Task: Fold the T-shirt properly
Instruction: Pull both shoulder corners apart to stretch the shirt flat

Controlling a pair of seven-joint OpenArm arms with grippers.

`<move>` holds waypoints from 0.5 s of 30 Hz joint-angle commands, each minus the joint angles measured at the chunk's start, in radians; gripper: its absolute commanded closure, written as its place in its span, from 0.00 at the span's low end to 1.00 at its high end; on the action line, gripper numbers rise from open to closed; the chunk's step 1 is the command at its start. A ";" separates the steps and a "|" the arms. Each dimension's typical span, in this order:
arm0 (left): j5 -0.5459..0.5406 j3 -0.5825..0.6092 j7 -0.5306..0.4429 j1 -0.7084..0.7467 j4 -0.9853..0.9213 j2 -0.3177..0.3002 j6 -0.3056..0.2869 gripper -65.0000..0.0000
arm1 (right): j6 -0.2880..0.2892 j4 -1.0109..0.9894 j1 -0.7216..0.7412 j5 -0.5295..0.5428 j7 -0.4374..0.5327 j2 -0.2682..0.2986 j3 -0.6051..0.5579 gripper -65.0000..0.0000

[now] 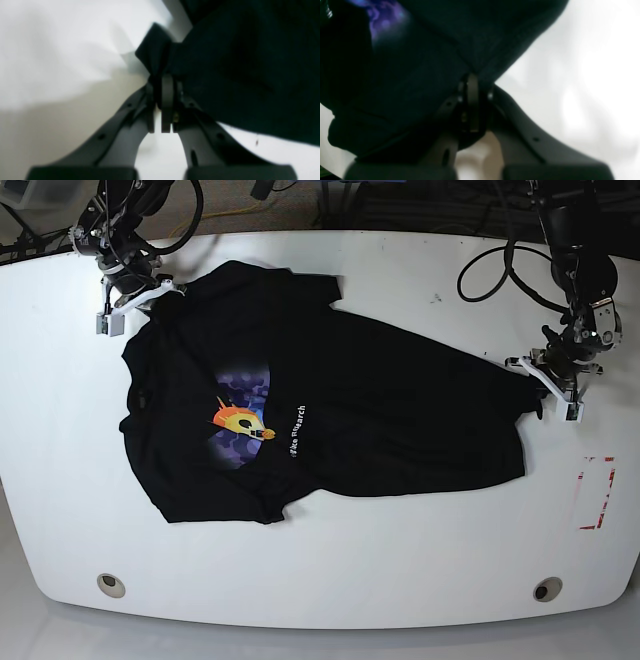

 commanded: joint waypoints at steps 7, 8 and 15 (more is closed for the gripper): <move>0.045 -0.004 0.053 -0.009 0.257 -0.074 0.004 1.00 | 0.006 0.067 0.027 0.023 0.014 0.044 0.010 1.00; 0.059 -0.004 0.066 -0.011 0.283 -0.075 0.003 1.00 | 0.008 0.076 0.027 0.023 0.014 0.047 0.010 1.00; 0.131 -0.010 0.100 0.008 0.504 -0.077 0.001 1.00 | 0.011 0.170 -0.005 0.024 0.012 0.093 0.006 1.00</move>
